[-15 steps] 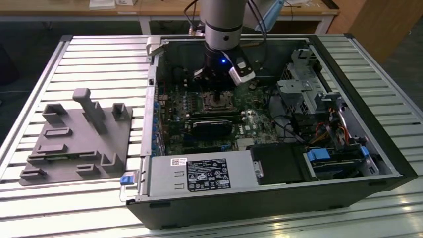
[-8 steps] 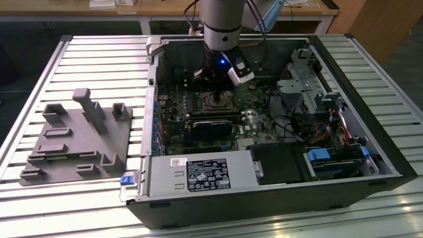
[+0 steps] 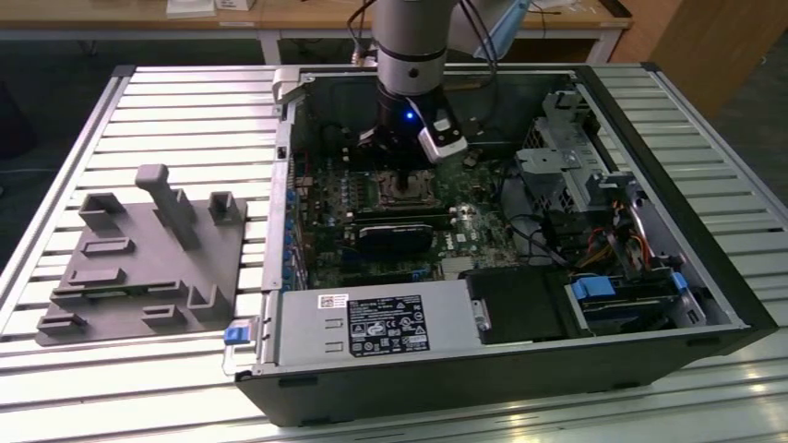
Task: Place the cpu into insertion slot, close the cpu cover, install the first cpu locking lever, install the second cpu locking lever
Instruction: 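Close the cpu cover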
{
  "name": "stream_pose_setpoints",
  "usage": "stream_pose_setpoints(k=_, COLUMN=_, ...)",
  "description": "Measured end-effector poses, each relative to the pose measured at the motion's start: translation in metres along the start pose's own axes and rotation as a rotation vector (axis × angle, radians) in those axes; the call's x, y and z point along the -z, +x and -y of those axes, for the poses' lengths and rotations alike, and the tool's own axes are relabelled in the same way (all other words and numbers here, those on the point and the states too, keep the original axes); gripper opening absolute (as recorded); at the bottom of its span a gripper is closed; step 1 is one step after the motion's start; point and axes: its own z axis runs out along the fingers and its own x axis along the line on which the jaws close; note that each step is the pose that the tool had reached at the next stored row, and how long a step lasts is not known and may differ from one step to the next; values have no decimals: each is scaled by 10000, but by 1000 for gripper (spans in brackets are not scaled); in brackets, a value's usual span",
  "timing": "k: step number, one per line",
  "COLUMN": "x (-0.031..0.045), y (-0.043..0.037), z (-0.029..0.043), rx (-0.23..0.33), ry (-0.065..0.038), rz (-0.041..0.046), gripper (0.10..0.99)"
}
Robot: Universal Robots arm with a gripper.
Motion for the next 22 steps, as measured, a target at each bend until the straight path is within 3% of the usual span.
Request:
stream_pose_setpoints(k=11, x=-20, y=191, z=18, rx=-1, ry=-4, rz=46, gripper=106)
stream_pose_setpoints(k=22, x=-63, y=225, z=21, rx=16, ry=-38, rz=53, gripper=106)
